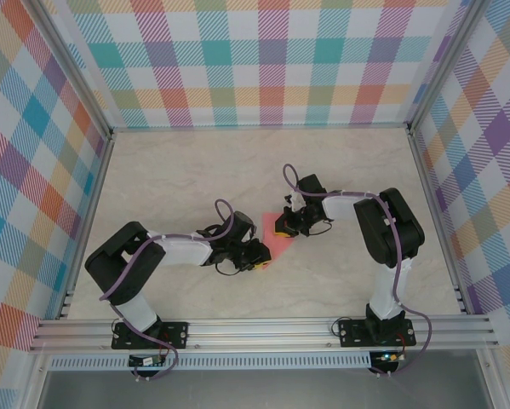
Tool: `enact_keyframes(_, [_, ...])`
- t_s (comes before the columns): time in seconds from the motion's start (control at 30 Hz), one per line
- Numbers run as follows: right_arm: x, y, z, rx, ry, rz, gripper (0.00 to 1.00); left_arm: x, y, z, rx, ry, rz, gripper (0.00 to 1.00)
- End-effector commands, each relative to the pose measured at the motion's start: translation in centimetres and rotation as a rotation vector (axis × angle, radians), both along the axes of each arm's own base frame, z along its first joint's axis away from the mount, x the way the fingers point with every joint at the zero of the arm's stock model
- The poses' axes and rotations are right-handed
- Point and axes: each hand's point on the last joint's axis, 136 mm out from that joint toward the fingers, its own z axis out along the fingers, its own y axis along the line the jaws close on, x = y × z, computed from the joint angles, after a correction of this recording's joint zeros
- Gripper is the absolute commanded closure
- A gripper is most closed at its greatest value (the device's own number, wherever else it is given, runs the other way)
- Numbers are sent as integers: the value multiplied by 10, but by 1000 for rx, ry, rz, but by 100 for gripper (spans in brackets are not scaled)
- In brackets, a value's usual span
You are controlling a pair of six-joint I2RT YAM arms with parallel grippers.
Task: Fold a paper plane with a square sheet of paper (pick it up from the middle)
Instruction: Fourth fold the wing at the center of the table.
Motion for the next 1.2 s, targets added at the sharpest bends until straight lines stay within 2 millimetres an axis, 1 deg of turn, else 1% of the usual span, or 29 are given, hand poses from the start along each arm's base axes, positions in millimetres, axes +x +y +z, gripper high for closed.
enact_keyframes(0.0, [-23, -29, -55, -201, 96, -10, 100, -14, 8, -19, 54, 55, -2, 79])
enact_keyframes(0.17, [-23, -29, -55, -201, 98, -10, 100, -15, 6, -20, 46, 63, -2, 79])
enact_keyframes(0.23, [-23, -29, -55, -201, 98, -10, 100, -13, 2, -15, 27, 53, -4, 79])
enact_keyframes(0.37, [-23, -29, -55, -201, 98, -10, 100, -9, -5, 4, -27, 18, -9, 78])
enact_keyframes(0.47, [-24, -29, -56, -201, 101, -9, 100, -10, -4, 11, -40, 11, -8, 77])
enact_keyframes(0.57, [-24, -29, -56, -201, 101, -11, 100, -13, -2, 10, -38, 17, -4, 77])
enact_keyframes(0.83, [-25, -29, -58, -203, 107, -10, 100, -23, 3, -11, 2, 66, -3, 77])
enact_keyframes(0.93, [-25, -30, -58, -204, 108, -10, 100, -24, 4, -16, 12, 77, -2, 77])
enact_keyframes(1.07, [-26, -30, -59, -205, 110, -10, 100, -20, 0, -10, 3, 64, -6, 77])
enact_keyframes(1.17, [-26, -30, -58, -206, 109, -11, 100, -13, -5, 5, -19, 24, -9, 77])
